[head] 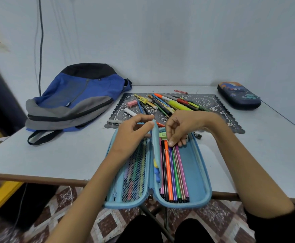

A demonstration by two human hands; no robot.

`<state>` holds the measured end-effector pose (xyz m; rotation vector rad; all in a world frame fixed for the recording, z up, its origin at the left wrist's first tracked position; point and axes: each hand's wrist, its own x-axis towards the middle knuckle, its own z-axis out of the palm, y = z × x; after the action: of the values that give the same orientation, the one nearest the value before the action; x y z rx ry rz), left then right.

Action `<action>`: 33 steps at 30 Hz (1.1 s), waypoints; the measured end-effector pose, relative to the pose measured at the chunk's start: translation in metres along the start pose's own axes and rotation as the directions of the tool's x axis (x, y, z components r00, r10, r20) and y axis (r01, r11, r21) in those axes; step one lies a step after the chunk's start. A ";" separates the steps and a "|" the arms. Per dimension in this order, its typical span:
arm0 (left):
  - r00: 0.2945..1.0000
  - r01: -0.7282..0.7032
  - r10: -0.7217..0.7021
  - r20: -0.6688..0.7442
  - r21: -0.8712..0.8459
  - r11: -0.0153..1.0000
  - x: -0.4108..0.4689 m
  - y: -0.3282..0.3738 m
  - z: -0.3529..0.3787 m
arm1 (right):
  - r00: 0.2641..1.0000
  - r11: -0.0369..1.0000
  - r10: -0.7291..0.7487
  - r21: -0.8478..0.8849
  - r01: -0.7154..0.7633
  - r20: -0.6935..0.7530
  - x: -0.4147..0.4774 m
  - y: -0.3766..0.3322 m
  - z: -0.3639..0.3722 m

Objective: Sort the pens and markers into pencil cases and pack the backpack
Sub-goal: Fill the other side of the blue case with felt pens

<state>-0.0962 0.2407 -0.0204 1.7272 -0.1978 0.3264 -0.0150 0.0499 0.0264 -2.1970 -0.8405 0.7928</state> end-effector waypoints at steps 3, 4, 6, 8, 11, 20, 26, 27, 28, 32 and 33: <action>1.000 -0.003 0.003 -0.001 -0.004 1.000 -0.001 0.000 0.000 | 1.000 1.000 0.004 -0.009 -0.004 0.022 0.001 0.002 -0.001; 1.000 -0.004 0.004 0.001 -0.004 1.000 -0.001 0.001 0.000 | 1.000 1.000 0.007 -0.017 -0.006 0.027 0.002 0.002 -0.001; 1.000 -0.006 0.006 0.004 -0.005 1.000 -0.001 0.001 0.000 | 0.999 0.999 0.008 -0.038 -0.006 0.037 0.004 0.003 -0.001; 1.000 -0.008 0.008 0.006 -0.003 1.000 -0.001 0.001 0.000 | 0.999 1.000 -0.002 -0.024 0.003 0.034 0.004 0.004 -0.002; 1.000 -0.009 0.010 0.007 -0.007 1.000 -0.001 0.001 0.000 | 0.994 0.999 -0.042 0.005 0.043 -0.103 -0.001 0.007 -0.008; 1.000 -0.002 0.002 0.013 -0.008 1.000 -0.002 0.002 -0.001 | 0.462 0.973 0.141 0.207 0.097 -0.876 0.017 0.048 -0.044; 1.000 0.007 -0.007 0.013 -0.014 1.000 -0.003 0.003 0.000 | 0.454 0.986 0.121 0.056 -0.155 -0.882 0.027 0.069 -0.049; 1.000 0.006 -0.006 0.014 -0.013 1.000 -0.003 0.002 -0.001 | 0.472 0.984 0.113 0.032 -0.176 -0.874 0.029 0.073 -0.049; 1.000 0.006 -0.005 0.016 -0.012 1.000 -0.002 0.002 -0.001 | 0.481 0.979 0.109 0.012 -0.201 -0.870 0.032 0.077 -0.049; 1.000 0.004 -0.004 0.019 -0.009 1.000 -0.002 0.002 -0.001 | 0.493 0.954 0.132 -0.026 -0.300 -0.860 0.035 0.089 -0.051; 1.000 0.003 -0.003 0.019 -0.009 1.000 -0.002 0.001 -0.001 | 0.507 0.951 0.134 -0.034 -0.308 -0.852 0.035 0.090 -0.051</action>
<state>-0.0982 0.2416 -0.0195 1.7222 -0.2102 0.3062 0.0736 0.0048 -0.0191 -2.4675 -0.1094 -0.3386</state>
